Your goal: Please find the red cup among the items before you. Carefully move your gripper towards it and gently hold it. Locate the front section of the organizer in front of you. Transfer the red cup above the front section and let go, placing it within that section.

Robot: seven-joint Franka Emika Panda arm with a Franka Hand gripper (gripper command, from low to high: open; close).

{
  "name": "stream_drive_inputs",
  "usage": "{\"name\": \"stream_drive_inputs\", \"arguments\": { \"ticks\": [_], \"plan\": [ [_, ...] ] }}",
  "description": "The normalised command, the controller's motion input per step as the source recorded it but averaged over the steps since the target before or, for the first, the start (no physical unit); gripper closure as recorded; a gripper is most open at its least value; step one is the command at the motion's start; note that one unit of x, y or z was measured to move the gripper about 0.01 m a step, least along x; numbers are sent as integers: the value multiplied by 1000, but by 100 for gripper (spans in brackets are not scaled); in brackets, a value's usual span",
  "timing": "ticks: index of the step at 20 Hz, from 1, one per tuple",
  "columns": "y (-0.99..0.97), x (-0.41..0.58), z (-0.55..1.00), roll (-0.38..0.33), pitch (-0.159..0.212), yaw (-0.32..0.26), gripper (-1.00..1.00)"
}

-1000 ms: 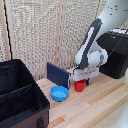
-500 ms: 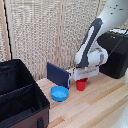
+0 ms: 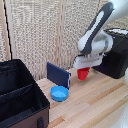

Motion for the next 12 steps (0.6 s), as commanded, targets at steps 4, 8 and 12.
{"name": "stream_drive_inputs", "arguments": {
  "ticks": [4,8,12],
  "plan": [
    [206,1,756,85,131,-10,100],
    [497,48,531,88,219,39,100],
    [669,137,451,105,239,81,100]
  ]
}}
